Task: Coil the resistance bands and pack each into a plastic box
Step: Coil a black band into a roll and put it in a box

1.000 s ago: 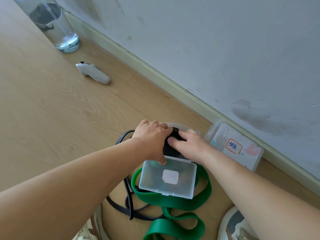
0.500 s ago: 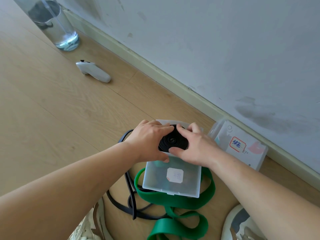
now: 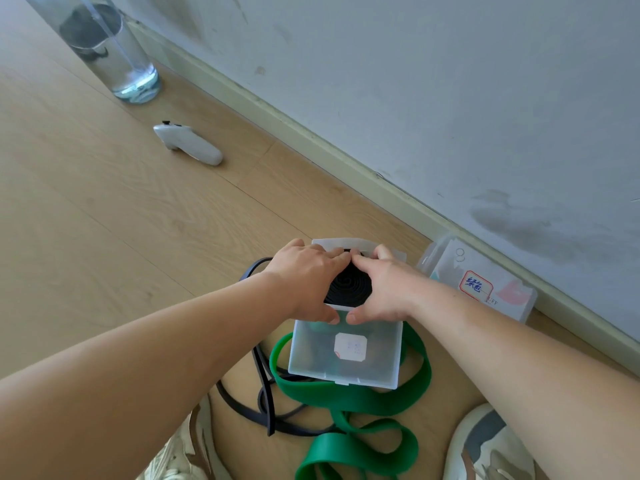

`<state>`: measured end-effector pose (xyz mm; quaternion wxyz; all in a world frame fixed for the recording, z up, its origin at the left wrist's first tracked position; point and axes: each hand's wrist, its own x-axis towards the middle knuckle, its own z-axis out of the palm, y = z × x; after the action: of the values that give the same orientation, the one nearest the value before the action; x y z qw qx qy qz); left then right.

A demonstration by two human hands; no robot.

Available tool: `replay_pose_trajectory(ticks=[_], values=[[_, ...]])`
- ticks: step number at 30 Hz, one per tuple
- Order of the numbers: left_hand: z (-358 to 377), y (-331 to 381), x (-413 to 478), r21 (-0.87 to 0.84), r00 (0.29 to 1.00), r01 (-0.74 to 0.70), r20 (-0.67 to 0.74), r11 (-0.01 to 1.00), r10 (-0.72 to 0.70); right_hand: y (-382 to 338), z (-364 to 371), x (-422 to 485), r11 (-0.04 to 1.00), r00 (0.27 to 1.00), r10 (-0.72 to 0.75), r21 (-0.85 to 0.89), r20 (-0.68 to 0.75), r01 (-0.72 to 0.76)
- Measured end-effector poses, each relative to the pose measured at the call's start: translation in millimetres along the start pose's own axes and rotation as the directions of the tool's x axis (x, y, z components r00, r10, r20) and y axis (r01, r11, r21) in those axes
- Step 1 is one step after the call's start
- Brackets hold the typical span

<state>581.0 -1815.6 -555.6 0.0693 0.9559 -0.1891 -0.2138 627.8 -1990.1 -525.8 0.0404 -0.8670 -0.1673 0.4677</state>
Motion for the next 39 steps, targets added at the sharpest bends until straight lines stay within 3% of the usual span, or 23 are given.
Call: replay_pose_trajectory(ticks=[7, 11, 15, 18, 20, 23, 28, 32, 36, 39], values=[[-6, 3, 0, 0.011, 0.992, 0.021, 0.127, 1.000, -0.022, -5, 4, 1, 0.995, 1.000, 0.029, -0.098, 0.003, -0.029], [-8, 3, 1, 0.008, 0.990, 0.010, 0.142, 1.000, -0.011, -5, 4, 0, 0.998, 0.999, 0.030, -0.059, -0.033, -0.032], [-7, -8, -14, -0.103, 0.999, -0.035, 0.010, 0.994, 0.036, 2, 9, -8, 0.991, 0.987, 0.019, 0.132, -0.160, 0.002], [-17, -10, -23, -0.304, 1.000, -0.011, -0.008, 0.953, 0.009, 7, 16, -15, 0.980, 0.972, 0.013, 0.198, -0.234, 0.035], [-27, -10, -21, -0.408, 0.993, 0.010, -0.101, 0.913, -0.056, 7, 15, -13, 0.969, 0.956, 0.021, 0.240, -0.293, 0.053], [-43, -11, -6, -0.399, 0.943, 0.074, -0.270, 0.914, -0.194, 2, 7, -14, 0.961, 0.935, 0.025, 0.265, -0.354, 0.075], [-43, -13, 23, -0.244, 0.962, 0.248, -0.055, 0.937, -0.269, 4, 4, -22, 0.980, 0.894, 0.028, 0.188, -0.447, 0.063], [-44, -22, 29, -0.214, 0.927, 0.348, -0.065, 0.913, -0.369, 11, 8, -26, 1.000, 0.862, -0.001, 0.020, -0.507, 0.013], [-42, -31, 18, -0.317, 0.884, 0.420, -0.067, 0.851, -0.462, 2, 6, -25, 0.997, 0.803, -0.070, -0.061, -0.592, 0.042], [-37, -38, 6, -0.443, 0.779, 0.547, -0.040, 0.710, -0.626, -8, -1, -20, 0.992, 0.806, -0.123, -0.093, -0.579, 0.085]])
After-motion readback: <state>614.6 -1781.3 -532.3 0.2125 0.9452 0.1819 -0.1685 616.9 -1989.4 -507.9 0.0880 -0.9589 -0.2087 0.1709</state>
